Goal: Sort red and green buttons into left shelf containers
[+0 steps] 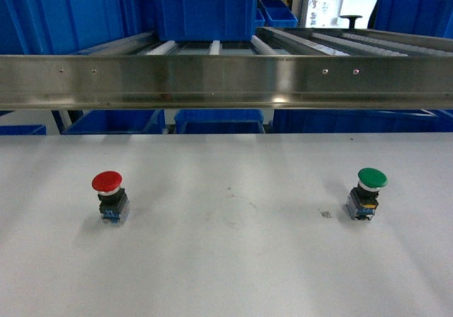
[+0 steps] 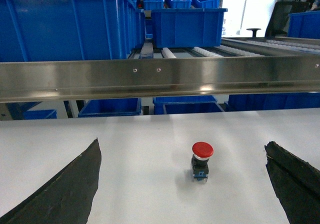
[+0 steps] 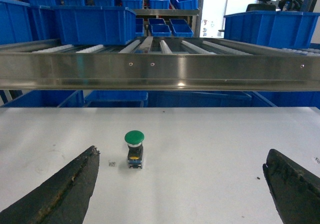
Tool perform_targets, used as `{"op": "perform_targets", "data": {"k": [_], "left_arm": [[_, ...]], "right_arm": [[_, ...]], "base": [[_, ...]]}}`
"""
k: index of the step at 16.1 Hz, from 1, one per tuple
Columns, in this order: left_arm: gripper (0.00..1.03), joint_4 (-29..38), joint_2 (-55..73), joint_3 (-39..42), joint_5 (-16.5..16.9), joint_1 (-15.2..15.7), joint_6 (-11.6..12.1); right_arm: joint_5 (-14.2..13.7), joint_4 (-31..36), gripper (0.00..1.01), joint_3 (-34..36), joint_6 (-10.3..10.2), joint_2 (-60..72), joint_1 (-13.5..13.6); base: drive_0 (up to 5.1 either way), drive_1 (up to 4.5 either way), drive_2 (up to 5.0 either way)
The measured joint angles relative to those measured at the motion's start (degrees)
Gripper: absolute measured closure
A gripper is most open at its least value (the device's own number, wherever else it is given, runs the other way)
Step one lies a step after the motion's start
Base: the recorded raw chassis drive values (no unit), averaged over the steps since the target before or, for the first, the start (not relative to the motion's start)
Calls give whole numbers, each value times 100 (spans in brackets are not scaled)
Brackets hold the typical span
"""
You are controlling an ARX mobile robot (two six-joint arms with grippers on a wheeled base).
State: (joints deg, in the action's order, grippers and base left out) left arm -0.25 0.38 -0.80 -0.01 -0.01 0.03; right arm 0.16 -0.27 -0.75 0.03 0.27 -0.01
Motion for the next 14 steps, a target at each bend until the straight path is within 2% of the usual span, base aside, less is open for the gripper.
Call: {"op": "perform_targets", "data": {"k": [12, 13, 14], "left_arm": [[5, 0, 0, 0, 0, 0, 0], [5, 87, 39, 0, 184, 79, -9], [5, 409, 205, 2, 579, 378, -15]], "right_arm": [[0, 0, 3, 0, -2, 0, 0], [68, 46, 3, 0, -26, 35, -17], [133, 361, 3, 2, -15, 286, -83]], "base": [[0, 0, 0], [0, 0, 0], [0, 0, 0]]}}
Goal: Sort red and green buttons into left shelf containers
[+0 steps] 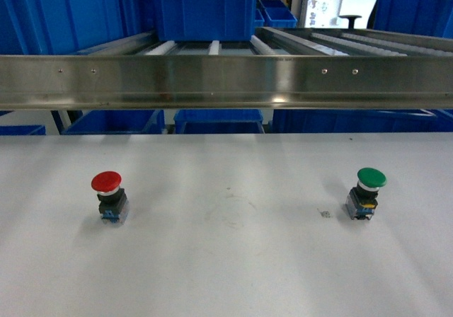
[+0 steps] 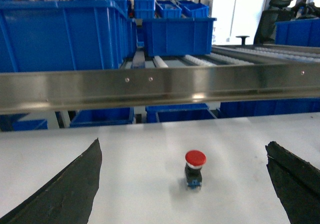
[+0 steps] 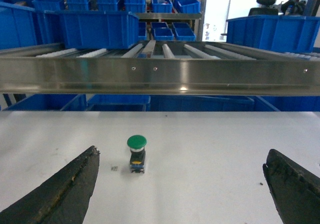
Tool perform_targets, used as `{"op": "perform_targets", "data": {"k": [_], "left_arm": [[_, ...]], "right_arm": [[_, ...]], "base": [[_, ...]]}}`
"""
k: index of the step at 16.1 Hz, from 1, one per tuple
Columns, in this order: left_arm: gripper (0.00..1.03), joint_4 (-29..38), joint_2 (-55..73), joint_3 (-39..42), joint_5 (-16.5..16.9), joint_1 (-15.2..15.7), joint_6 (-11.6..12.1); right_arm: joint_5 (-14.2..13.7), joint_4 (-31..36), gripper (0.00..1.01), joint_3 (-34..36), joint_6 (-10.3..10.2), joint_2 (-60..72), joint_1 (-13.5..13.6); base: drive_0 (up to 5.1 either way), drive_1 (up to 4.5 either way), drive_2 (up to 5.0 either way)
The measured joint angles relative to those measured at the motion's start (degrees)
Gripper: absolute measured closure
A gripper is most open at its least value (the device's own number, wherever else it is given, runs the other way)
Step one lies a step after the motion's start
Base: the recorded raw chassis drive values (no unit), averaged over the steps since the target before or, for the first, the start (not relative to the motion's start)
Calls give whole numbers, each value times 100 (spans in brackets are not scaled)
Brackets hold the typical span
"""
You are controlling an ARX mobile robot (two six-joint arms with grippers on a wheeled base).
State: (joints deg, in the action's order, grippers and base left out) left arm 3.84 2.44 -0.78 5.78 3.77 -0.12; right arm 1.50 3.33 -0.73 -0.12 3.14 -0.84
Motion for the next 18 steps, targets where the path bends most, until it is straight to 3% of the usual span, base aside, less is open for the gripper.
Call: {"op": "perform_targets", "data": {"k": [2, 4, 6, 8, 11, 14, 15, 18], "left_arm": [[5, 940, 826, 0, 669, 667, -72], [5, 2345, 2186, -59, 1200, 1137, -101], [5, 3397, 3591, -487, 1510, 1169, -98], [5, 3388, 4669, -1325, 1781, 975, -144], [5, 2463, 5689, -2293, 2048, 433, -223], [5, 1755, 6784, -3488, 1934, -422, 216], [5, 1663, 7160, -3814, 1755, -634, 398], [5, 1351, 7903, -4240, 1353, -874, 514]], "right_arm": [[103, 706, 3, 0, 4, 662, -74], [153, 1720, 3, -20, 15, 1729, -61], [195, 2594, 3, -310, 24, 2964, 26], [289, 3143, 3, -887, 44, 4039, 140], [332, 3049, 3, -1781, 107, 5460, 271], [479, 2732, 3, -2765, 149, 6852, 428], [490, 2736, 3, -2977, 155, 7200, 507], [503, 2564, 3, -3515, 326, 7965, 728]], "base": [[0, 0, 0], [0, 0, 0], [0, 0, 0], [0, 0, 0], [0, 0, 0], [0, 0, 0], [0, 0, 0], [0, 0, 0]]}}
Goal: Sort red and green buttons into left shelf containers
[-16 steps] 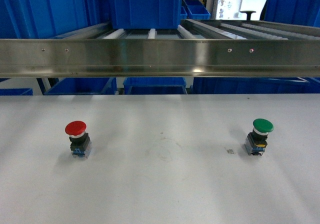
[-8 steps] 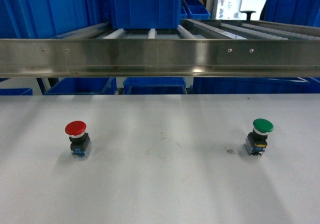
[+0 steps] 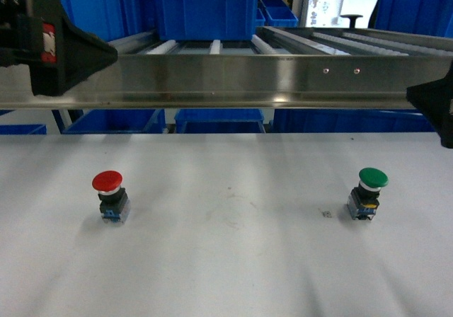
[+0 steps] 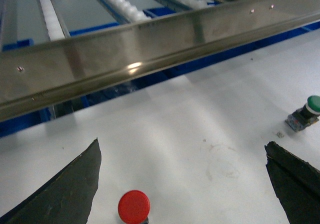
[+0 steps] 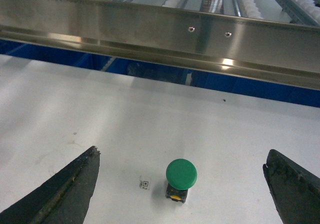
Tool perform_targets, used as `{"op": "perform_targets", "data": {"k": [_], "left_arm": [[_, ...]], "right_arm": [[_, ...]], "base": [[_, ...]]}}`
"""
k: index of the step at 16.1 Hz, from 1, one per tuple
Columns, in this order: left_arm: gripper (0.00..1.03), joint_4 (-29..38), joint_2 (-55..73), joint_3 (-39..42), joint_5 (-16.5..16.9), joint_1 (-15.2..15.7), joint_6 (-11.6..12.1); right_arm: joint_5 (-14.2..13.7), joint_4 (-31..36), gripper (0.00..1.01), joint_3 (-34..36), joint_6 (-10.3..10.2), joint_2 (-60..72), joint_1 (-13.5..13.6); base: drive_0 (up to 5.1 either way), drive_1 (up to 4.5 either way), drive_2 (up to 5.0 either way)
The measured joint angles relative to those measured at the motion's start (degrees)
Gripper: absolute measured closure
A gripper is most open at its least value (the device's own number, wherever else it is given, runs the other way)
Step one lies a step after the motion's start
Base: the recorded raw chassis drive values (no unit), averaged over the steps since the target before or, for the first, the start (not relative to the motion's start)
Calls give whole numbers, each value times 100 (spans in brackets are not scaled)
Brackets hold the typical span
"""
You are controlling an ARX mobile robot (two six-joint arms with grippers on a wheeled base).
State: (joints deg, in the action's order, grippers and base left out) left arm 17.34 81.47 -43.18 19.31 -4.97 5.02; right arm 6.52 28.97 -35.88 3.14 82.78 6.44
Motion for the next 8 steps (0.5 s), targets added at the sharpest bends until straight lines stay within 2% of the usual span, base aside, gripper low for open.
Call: {"op": "perform_targets", "data": {"k": [4, 5, 8], "left_arm": [[5, -122, 710, -302, -245, -348, -61], [5, -129, 710, -302, -251, -393, -59], [5, -125, 699, -310, -282, -350, -59]], "right_arm": [[107, -459, 3, -363, 151, 833, 17], [170, -584, 3, -463, 251, 1062, 26], [157, -734, 3, -726, 389, 1449, 33]], "base": [[0, 0, 0], [0, 0, 0], [0, 0, 0]]}}
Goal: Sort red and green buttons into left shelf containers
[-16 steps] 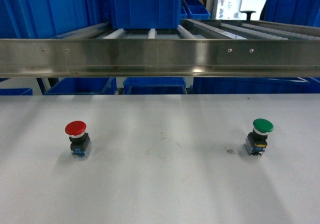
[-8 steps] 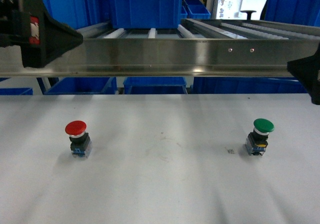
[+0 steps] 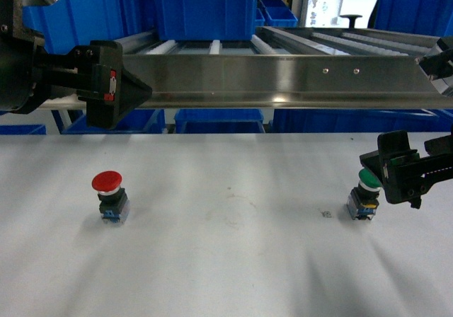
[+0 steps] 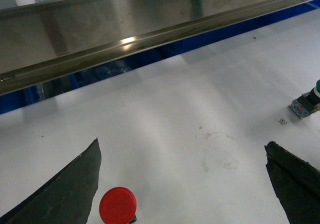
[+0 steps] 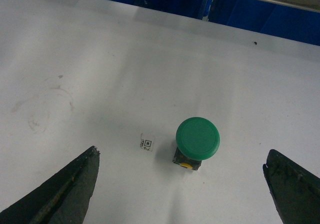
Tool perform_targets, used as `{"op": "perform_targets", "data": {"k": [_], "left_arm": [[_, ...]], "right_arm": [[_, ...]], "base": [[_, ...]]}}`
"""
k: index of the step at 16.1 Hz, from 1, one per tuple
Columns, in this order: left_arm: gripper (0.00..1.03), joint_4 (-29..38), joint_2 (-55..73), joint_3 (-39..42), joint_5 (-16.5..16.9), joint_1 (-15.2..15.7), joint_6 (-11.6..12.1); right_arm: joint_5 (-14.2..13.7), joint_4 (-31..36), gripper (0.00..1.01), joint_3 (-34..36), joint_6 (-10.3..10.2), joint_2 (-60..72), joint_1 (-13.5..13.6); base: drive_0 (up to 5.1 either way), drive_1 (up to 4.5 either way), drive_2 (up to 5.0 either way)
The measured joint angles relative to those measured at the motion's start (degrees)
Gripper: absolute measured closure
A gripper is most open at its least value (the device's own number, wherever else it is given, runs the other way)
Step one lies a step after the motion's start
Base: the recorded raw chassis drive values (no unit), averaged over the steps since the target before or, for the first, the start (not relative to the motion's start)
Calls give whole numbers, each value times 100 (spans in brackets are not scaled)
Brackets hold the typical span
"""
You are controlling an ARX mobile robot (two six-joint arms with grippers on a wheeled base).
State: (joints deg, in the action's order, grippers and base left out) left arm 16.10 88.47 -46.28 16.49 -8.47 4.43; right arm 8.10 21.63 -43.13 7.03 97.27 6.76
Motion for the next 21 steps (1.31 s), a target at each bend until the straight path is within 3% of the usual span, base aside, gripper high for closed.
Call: {"op": "perform_targets", "data": {"k": [3, 5, 9, 13, 21], "left_arm": [[5, 2, 0, 0, 2, 4, 0], [5, 2, 0, 0, 2, -7, 0], [5, 2, 0, 0, 2, -7, 0], [5, 2, 0, 0, 2, -7, 0], [5, 0, 0, 0, 2, -7, -2]], "right_arm": [[-35, -299, 3, -85, -26, 205, -63], [94, -634, 3, -197, -380, 420, -120], [28, -651, 3, -363, -643, 503, -20], [-284, -774, 3, -551, -638, 994, -7], [-514, -833, 3, -1016, -483, 1613, 2]], "base": [[0, 0, 0], [0, 0, 0], [0, 0, 0], [0, 0, 0], [0, 0, 0]]}}
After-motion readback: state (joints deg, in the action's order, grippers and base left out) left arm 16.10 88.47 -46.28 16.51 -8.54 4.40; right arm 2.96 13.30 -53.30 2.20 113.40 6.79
